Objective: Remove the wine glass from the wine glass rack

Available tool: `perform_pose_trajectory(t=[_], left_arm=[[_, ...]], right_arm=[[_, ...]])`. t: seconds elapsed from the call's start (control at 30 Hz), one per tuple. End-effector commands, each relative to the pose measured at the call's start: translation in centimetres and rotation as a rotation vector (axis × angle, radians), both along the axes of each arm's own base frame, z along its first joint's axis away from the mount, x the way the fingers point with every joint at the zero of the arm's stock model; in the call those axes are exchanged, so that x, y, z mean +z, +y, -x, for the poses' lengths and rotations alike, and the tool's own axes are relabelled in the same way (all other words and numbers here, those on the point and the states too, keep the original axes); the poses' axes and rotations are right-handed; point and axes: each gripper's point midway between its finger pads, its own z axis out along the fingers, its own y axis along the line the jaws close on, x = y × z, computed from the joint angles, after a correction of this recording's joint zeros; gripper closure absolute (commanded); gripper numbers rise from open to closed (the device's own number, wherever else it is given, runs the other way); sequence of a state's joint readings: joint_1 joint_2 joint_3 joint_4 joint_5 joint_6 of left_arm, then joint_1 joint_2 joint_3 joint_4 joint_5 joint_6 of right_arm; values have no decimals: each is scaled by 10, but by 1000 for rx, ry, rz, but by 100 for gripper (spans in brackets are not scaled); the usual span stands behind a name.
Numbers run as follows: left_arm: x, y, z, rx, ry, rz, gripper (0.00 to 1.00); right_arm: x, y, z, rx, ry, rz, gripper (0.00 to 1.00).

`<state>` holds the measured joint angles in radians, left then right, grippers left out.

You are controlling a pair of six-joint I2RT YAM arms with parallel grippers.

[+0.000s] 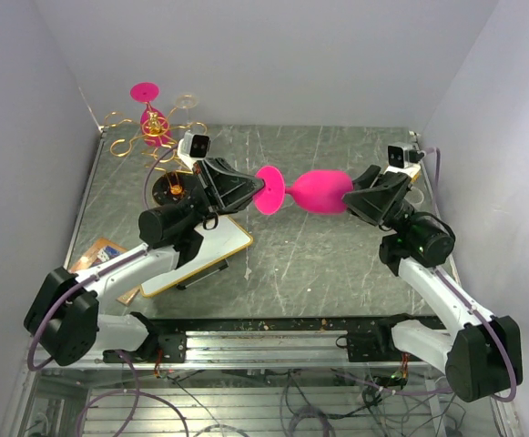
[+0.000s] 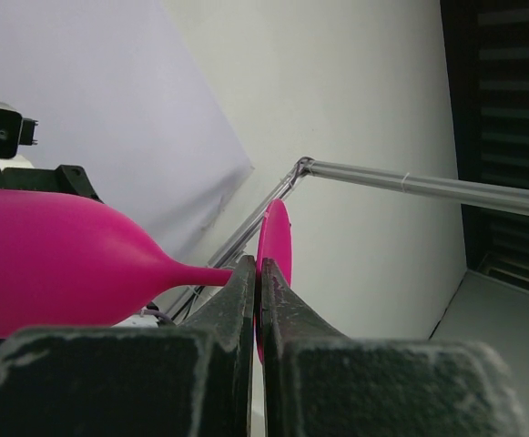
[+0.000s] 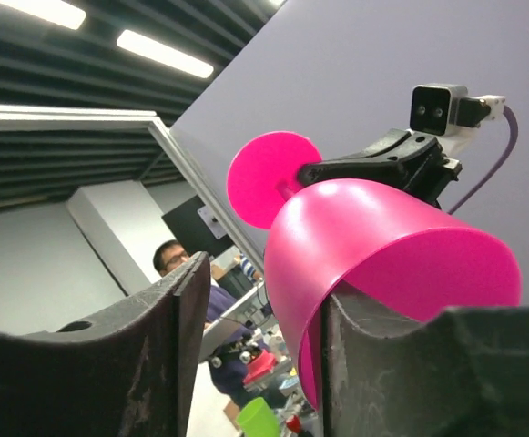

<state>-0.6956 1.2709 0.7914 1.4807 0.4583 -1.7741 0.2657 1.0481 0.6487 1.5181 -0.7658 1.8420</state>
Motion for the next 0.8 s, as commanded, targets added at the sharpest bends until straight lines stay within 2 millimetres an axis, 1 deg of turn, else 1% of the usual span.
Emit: perform_pose_trajectory(t=[0.0, 0.1, 0.13, 0.2, 0.3, 0.37, 0.5, 0.53, 0.57, 0.6, 0.63, 0.67, 0.7, 0.73, 0.77], left_arm=[[16, 16, 21, 17, -128, 115, 93], [16, 11, 22, 29, -136, 97, 93], [16, 11, 23, 37, -136, 94, 90], [15, 11, 22, 62, -135, 80, 82], [10, 10, 18, 110, -125, 50, 63], [6, 9, 16, 135, -116, 26, 49], [-3, 8, 12, 177, -94, -22, 13], [-6, 7, 10, 187, -87, -32, 7], [-9, 7, 9, 194, -82, -42, 3], [-11, 7, 9, 202, -77, -51, 2], [-15, 7, 7, 210, -68, -64, 1], [-19, 6, 7, 217, -61, -76, 1], [-23, 7, 6, 225, -50, -87, 1], [-27, 8, 5, 234, -39, -94, 1], [-31, 9, 4, 243, -27, -103, 1]], right_arm=[[17, -18, 51, 40, -225, -120, 60], [18, -16, 52, 40, -230, -100, 73], [19, -16, 52, 36, -233, -96, 79], [21, -15, 52, 26, -232, -89, 89], [23, -13, 50, 8, -223, -71, 100], [25, -13, 50, -16, -227, -62, 100], [28, -8, 41, -89, -205, 2, 100], [29, -7, 38, -112, -192, 23, 100], [30, -5, 34, -142, -181, 50, 100], [30, -4, 27, -178, -148, 79, 100], [28, -3, 17, -224, -99, 114, 100], [20, -4, 4, -281, -1, 169, 100], [18, -8, -9, -372, 69, 213, 100], [15, -19, -25, -482, 170, 231, 100], [9, -31, -35, -580, 261, 257, 100]])
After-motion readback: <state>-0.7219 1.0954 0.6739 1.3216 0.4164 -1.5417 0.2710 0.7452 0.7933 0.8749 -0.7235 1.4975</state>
